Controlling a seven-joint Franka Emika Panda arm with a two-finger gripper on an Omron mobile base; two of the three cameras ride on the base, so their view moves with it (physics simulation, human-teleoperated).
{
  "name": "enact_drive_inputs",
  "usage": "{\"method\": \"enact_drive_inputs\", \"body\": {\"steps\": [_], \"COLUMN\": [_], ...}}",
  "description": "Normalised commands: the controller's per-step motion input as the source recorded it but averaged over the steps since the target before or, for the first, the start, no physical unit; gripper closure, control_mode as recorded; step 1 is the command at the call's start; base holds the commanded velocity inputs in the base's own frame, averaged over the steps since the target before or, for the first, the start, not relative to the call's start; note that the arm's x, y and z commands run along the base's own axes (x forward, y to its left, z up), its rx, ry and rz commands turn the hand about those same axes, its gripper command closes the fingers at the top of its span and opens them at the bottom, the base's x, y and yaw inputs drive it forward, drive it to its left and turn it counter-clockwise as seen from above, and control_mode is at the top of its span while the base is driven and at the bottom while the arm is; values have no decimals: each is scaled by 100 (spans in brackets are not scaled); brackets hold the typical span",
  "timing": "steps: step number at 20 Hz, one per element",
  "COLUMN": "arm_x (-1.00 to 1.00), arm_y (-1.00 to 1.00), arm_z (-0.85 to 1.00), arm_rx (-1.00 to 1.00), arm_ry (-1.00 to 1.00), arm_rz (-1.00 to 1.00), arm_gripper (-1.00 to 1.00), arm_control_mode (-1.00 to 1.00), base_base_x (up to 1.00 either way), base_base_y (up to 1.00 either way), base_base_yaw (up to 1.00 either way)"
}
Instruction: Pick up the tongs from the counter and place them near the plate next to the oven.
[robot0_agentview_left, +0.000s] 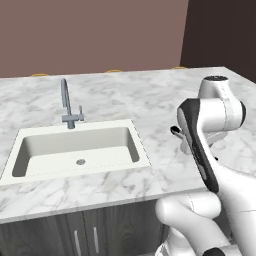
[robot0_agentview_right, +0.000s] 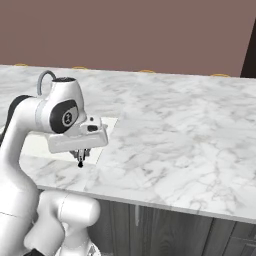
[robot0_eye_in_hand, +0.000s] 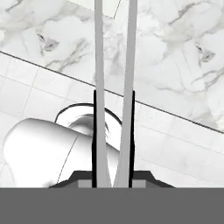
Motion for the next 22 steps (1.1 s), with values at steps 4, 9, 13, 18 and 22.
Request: {"method": "enact_drive_inputs", "body": {"steps": [4,9,13,18,22], "arm_x": [-49,-9,-12,-24,-9], "arm_y": [0,0,0,0,13], "arm_z": [0,-15,-1,-9,0], "arm_rx": [0,0,0,-1,0], "arm_ry": [-3,0,0,0,1], "arm_rz": [28,15,16,11,5], "arm_gripper": [100,100,100,100,100], "arm_control_mode": [-100,-100,-100,-100,-100], "base_base_x": [0,0,0,0,0], "base_base_y": [0,0,0,0,0], "base_base_yaw": [0,0,0,0,0]}}
